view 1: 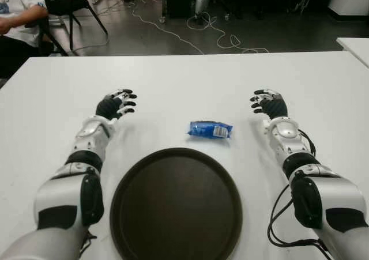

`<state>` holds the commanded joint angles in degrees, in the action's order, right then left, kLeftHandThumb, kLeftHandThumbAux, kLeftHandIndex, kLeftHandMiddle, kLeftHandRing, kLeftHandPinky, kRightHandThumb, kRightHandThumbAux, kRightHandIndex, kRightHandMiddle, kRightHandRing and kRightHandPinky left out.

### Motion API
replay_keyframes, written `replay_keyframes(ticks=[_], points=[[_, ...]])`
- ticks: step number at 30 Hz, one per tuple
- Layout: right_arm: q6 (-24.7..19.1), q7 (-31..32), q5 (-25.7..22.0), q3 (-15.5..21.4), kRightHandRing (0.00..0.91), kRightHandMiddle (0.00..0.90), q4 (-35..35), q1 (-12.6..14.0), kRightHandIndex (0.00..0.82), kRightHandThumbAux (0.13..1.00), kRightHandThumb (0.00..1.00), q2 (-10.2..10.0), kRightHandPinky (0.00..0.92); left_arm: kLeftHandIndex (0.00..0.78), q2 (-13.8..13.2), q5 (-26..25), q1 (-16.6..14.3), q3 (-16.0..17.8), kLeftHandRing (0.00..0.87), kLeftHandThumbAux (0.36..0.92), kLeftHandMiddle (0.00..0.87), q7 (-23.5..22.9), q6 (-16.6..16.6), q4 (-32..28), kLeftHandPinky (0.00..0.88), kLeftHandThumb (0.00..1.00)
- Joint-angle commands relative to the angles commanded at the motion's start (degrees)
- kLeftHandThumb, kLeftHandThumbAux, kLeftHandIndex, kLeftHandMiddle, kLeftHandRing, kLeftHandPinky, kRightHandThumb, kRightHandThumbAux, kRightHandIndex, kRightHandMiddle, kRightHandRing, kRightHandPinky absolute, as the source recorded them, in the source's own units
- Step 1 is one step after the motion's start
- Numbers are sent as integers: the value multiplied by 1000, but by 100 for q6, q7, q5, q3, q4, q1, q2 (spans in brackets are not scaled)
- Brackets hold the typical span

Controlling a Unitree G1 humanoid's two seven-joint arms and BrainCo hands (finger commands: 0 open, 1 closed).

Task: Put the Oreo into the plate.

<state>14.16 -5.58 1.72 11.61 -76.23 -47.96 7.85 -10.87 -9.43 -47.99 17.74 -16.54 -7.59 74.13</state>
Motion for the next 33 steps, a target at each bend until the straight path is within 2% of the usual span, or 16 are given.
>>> replay_keyframes(ticks=[19, 33], points=[[-50, -113, 126, -71, 535, 516, -7, -8, 417, 729, 671, 13, 562, 437, 3, 34, 2, -36, 505, 677, 458, 46, -41, -5, 515, 829], [-70, -46, 153, -68, 532, 515, -14, -6, 419, 728, 672, 23, 561, 437, 20, 3, 7, -18, 515, 677, 459, 41, -54, -13, 536, 829]])
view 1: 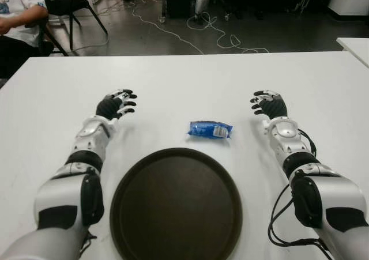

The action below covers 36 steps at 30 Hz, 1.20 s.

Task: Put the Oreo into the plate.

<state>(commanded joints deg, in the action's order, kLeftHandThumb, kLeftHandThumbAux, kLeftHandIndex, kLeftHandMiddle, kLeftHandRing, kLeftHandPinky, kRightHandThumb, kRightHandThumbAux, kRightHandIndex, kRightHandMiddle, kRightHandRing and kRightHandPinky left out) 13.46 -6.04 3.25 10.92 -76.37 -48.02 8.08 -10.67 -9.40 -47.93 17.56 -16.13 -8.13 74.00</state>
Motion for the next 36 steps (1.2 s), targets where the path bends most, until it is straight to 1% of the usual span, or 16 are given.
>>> replay_keyframes(ticks=[5, 10, 12, 13, 14, 15, 16, 19, 21, 23, 25, 27, 31, 36], points=[[48, 9, 48, -25, 519, 504, 7, -1, 416, 728, 671, 3, 535, 435, 3, 4, 0, -3, 516, 677, 460, 27, -2, -6, 533, 829], [162, -71, 183, -143, 478, 456, 27, -15, 411, 728, 669, 5, 481, 434, -2, 13, -11, -12, 513, 677, 460, 72, 34, -1, 529, 829], [365, -186, 382, -338, 458, 436, 54, -6, 410, 728, 669, 15, 459, 433, -6, 15, -10, -15, 512, 677, 460, 82, 42, 2, 528, 829], [467, -236, 481, -435, 410, 392, 62, 8, 352, 691, 494, 29, 407, 434, -7, 15, -7, -16, 510, 677, 459, 82, 43, 3, 526, 830], [534, -270, 549, -493, 393, 376, 64, 18, 331, 678, 429, 38, 388, 434, -8, 14, -6, -17, 509, 677, 459, 83, 44, 4, 525, 830], [565, -286, 578, -518, 368, 353, 60, 24, 301, 660, 334, 44, 361, 434, -8, 13, -5, -17, 508, 677, 459, 82, 44, 4, 524, 830], [639, -301, 657, -595, 352, 338, 62, 32, 282, 649, 274, 58, 343, 434, -8, 10, -3, -16, 507, 677, 459, 75, 37, 4, 523, 830], [803, -343, 852, -783, 268, 262, 62, 43, 204, 618, 160, 94, 245, 434, -6, 0, 3, -12, 506, 677, 459, 54, 20, 2, 523, 830], [864, -368, 946, -877, 211, 212, 58, 42, 157, 608, 106, 112, 171, 432, -5, -5, 6, -8, 509, 677, 459, 42, 11, 1, 527, 829], [898, -385, 1061, -1000, 169, 175, 46, 48, 124, 605, 69, 146, 123, 431, -5, -9, 8, -6, 510, 677, 460, 28, 4, 0, 529, 829], [899, -401, 1169, -1105, 104, 121, 38, 48, 82, 613, 30, 175, 62, 429, 1, -4, 9, -10, 511, 678, 460, 31, -11, -3, 530, 829], [891, -404, 1227, -1172, 67, 90, 35, 48, 58, 622, 15, 190, 33, 428, 5, -4, 10, -10, 512, 678, 461, 37, -18, -5, 530, 828], [827, -404, 1301, -1249, 27, 50, 17, 66, 28, 644, 3, 207, 9, 424, 6, -11, 7, -3, 511, 679, 462, 52, 4, -3, 525, 828], [755, -467, 1342, -1328, 22, 40, 13, 67, 20, 681, 0, 214, 6, 421, 3, 11, 6, -22, 510, 680, 463, 72, 17, 1, 524, 826]])
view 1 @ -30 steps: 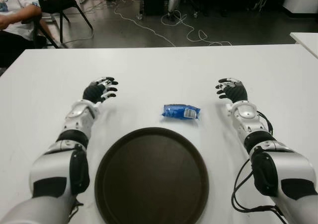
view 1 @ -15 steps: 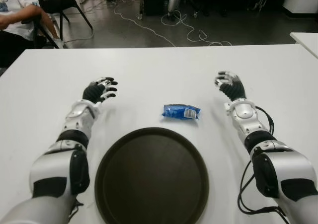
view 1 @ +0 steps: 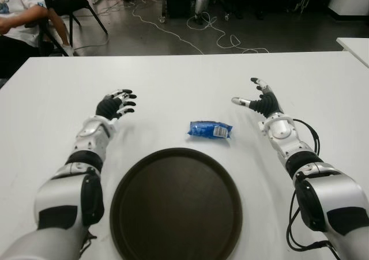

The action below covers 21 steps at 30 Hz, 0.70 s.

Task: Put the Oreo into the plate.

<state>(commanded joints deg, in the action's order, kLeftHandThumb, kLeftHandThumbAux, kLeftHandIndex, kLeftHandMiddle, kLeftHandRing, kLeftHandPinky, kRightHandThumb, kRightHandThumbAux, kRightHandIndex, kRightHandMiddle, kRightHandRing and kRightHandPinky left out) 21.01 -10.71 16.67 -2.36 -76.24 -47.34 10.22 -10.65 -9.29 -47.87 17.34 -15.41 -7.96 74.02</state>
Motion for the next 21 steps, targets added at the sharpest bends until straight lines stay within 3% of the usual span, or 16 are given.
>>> replay_keyframes(ticks=[21], points=[[-138, -441, 445, -512, 0, 0, 77, -9, 0, 700, 0, 13, 0, 430, -10, -7, 11, -33, 511, 678, 461, -26, -15, -8, 527, 828]])
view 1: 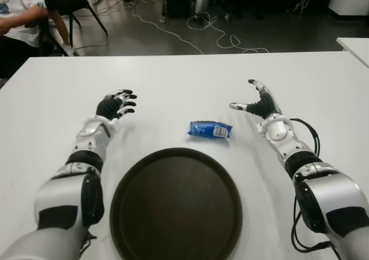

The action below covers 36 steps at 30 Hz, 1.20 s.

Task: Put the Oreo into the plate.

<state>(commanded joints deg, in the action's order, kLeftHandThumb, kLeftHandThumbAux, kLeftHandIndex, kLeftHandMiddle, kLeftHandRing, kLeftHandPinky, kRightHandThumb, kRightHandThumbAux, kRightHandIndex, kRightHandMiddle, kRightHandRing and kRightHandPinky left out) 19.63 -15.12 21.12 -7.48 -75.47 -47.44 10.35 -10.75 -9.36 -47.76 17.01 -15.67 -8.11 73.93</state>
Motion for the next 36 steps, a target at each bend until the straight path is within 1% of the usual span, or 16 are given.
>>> replay_keyframes(ticks=[5, 8, 10, 14, 16, 18, 22, 26, 33, 36], points=[[-156, -65, 264, -309, 0, 0, 62, -89, 0, 668, 0, 34, 0, 428, -1, 9, -1, -9, 510, 679, 461, 10, -3, -5, 525, 828], [-193, -81, 366, -434, 0, 0, 116, -135, 0, 651, 0, 54, 0, 427, 0, 11, -4, -11, 509, 679, 461, 19, 6, -5, 524, 828], [-161, -120, 468, -549, 0, 0, 220, -188, 0, 644, 0, 46, 0, 428, 1, 10, -10, -11, 509, 679, 461, 29, 27, -3, 525, 828], [-68, -120, 539, -654, 4, 0, 354, -203, 0, 639, 0, 73, 16, 428, -2, 5, -17, -7, 511, 679, 461, 27, 46, 4, 530, 828], [-19, -77, 561, -690, 14, 4, 503, -205, 0, 637, 0, 104, 26, 427, -3, 3, -15, -5, 511, 679, 461, 14, 39, 7, 531, 828], [6, 14, 565, -724, 27, 13, 873, -173, 0, 629, 0, 163, 39, 425, 0, -11, -12, 9, 511, 679, 462, -14, 16, 9, 528, 828], [17, 73, 547, -744, 44, 26, 1265, -100, 1, 616, 0, 202, 56, 424, 2, -20, -17, 19, 510, 679, 462, -28, 16, 11, 525, 827], [194, 5, 552, -729, 58, 37, 1609, 13, 11, 599, 0, 321, 64, 418, 8, -28, -32, 24, 512, 681, 464, -40, 34, 11, 528, 826], [298, 1, 540, -702, 61, 59, 1830, 77, 32, 573, 0, 433, 39, 418, -2, -15, -51, 20, 511, 681, 463, -11, 78, 27, 529, 826], [304, 0, 540, -703, 62, 68, 1857, 86, 41, 571, 0, 445, 29, 419, -5, -12, -52, 19, 511, 681, 463, -8, 81, 30, 531, 826]])
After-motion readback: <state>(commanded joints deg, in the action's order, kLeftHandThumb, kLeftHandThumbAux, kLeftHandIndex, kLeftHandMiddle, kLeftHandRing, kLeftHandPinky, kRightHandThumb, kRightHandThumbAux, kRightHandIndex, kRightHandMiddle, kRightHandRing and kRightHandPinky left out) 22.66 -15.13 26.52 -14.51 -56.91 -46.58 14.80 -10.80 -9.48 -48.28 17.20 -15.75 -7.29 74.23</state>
